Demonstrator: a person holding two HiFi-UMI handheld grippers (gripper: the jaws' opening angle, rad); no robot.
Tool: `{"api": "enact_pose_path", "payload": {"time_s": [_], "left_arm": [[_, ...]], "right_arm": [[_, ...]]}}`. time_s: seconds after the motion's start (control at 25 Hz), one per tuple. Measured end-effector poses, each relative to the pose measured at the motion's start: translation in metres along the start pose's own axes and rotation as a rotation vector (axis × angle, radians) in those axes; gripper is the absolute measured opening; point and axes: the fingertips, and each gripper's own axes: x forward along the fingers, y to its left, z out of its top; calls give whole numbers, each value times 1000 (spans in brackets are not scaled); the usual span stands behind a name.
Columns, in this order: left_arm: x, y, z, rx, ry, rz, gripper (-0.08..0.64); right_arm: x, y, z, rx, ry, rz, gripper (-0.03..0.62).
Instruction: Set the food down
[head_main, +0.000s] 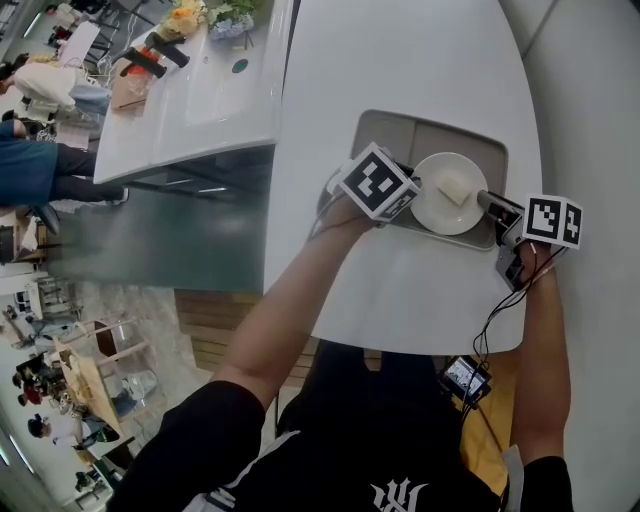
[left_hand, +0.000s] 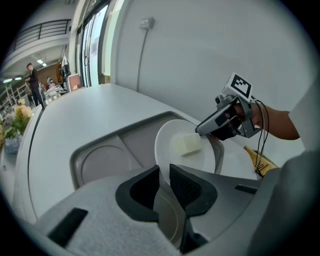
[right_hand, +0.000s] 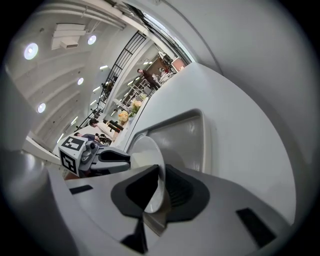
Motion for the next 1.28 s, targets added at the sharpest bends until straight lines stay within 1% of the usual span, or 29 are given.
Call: {"api": "enact_pose_path", "payload": {"time_s": [0.08, 0.24, 0.48, 0.68, 0.76, 0.92, 1.12, 1.28], "left_arm": [[3, 1, -2, 15, 8, 11, 54], [6, 0, -3, 27, 16, 26, 54], [8, 1, -7, 37, 8, 42, 54], [11, 5, -9, 76, 29, 85, 54], [15, 1, -10, 93, 42, 88, 54], [18, -3, -8, 151, 57, 123, 54], [18, -2, -7, 198, 50, 152, 54], [17, -1, -6, 216, 29, 175, 54]], "right_arm": [[3, -2, 1, -27, 0, -22, 35], [3, -3, 2, -143, 40, -102, 37], [7, -3, -1, -222, 61, -159, 48], [14, -6, -1, -333, 92, -234, 71], [12, -8, -3, -357, 95, -256, 77], [11, -12, -4, -400, 94, -297, 86], [14, -14, -5, -504, 115, -379, 97], [13, -14, -1, -501, 89, -384, 95]]}}
